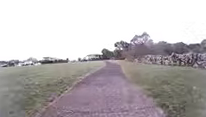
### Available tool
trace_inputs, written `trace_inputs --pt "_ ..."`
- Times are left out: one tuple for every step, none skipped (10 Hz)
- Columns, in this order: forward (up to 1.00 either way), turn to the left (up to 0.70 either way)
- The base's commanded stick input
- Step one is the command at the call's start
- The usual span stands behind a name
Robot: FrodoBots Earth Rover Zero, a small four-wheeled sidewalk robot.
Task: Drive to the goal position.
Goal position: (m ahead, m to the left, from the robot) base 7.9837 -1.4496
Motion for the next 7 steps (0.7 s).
trace_inputs --pt "0.85 0.00" --pt "0.85 0.00" --pt "0.85 0.00" --pt "0.85 0.00" --pt "0.85 0.00" --pt "0.85 0.00" --pt "0.85 0.00"
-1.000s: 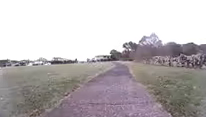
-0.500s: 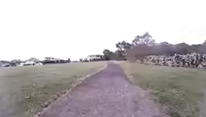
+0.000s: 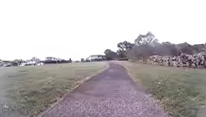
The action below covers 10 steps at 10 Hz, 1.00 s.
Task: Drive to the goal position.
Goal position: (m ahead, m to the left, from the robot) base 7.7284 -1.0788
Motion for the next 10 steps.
trace_inputs --pt "0.85 0.00" --pt "0.85 0.00" --pt "0.85 0.00" --pt "0.85 0.00" --pt "0.85 0.00" --pt "0.85 0.00" --pt "0.85 -0.04" --pt "0.85 -0.21" --pt "0.85 -0.34" --pt "0.85 -0.34"
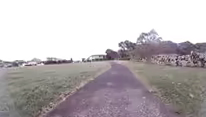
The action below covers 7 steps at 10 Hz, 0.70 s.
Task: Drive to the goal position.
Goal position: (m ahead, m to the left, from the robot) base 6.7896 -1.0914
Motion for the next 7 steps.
trace_inputs --pt "0.85 -0.33" --pt "0.85 -0.20" --pt "0.85 0.00" --pt "0.85 0.00" --pt "0.85 0.00" --pt "0.85 0.00" --pt "0.85 0.00"
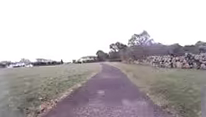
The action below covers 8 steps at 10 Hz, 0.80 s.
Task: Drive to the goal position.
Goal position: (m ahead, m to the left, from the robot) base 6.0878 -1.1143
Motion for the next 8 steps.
trace_inputs --pt "0.85 0.00" --pt "0.85 0.00" --pt "0.85 0.00" --pt "0.85 0.00" --pt "0.85 0.00" --pt "0.85 0.00" --pt "0.85 0.00" --pt "0.85 0.00"
